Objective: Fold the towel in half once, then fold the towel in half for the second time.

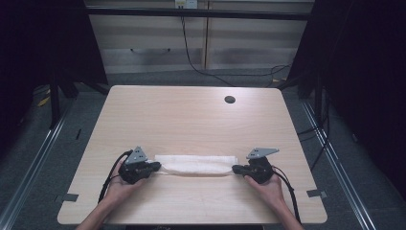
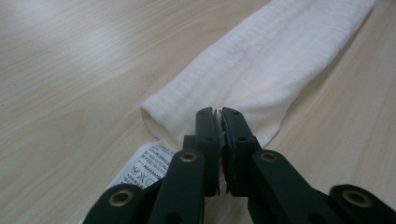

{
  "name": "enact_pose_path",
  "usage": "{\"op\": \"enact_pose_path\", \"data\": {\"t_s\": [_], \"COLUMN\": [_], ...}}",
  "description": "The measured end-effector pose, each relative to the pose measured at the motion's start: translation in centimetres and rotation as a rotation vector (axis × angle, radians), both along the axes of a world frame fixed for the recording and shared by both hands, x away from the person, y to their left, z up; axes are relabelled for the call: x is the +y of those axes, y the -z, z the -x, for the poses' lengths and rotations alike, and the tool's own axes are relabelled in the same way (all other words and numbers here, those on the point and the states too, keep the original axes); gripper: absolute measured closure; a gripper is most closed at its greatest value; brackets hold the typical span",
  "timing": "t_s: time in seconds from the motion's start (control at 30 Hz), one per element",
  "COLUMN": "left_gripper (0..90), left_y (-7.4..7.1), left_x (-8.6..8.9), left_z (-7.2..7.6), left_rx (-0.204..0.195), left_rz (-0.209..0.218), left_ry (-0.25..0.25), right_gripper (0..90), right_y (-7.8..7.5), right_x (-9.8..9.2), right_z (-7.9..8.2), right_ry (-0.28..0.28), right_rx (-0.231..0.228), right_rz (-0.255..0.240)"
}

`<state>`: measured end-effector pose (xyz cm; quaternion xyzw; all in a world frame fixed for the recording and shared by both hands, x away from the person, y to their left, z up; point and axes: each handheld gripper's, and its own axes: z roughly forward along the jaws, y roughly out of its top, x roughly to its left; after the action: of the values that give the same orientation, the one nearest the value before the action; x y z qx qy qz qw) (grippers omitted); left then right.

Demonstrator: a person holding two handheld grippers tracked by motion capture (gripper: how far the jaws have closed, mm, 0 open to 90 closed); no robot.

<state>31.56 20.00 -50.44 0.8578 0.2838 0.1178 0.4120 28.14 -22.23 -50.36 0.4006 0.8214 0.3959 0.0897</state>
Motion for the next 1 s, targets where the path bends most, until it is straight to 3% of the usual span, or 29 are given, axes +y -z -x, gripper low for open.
{"op": "enact_pose_path", "data": {"t_s": [0.13,0.33,0.6,0.7,0.73,0.87,1.0], "left_gripper": [85.8,85.8,84.8,77.5,73.7,65.4,58.5], "left_y": [0.1,0.2,0.2,-0.1,-0.6,-1.2,-1.7], "left_x": [0.1,0.4,0.5,0.7,1.0,1.6,2.2], "left_z": [-0.9,-1.8,-2.0,-2.0,-2.0,-1.6,-1.3], "left_rx": [-0.011,0.01,0.031,0.051,0.077,0.073,0.069], "left_rz": [-0.001,0.028,0.046,0.071,0.098,0.124,0.145], "left_ry": [-0.017,-0.045,-0.062,-0.063,-0.043,-0.039,-0.058], "right_gripper": [87.6,87.6,87.5,87.4,87.4,87.3,77.7], "right_y": [0.1,0.0,0.1,0.1,0.1,0.1,0.0], "right_x": [0.2,0.6,0.9,0.9,0.9,0.9,0.9], "right_z": [-0.4,-1.0,-1.7,-1.7,-1.7,-1.8,-1.6], "right_ry": [0.01,0.009,0.015,0.011,0.012,0.013,0.004], "right_rx": [0.004,0.0,-0.001,-0.001,0.003,0.002,-0.013], "right_rz": [-0.008,0.002,-0.007,-0.005,-0.005,-0.009,-0.029]}}
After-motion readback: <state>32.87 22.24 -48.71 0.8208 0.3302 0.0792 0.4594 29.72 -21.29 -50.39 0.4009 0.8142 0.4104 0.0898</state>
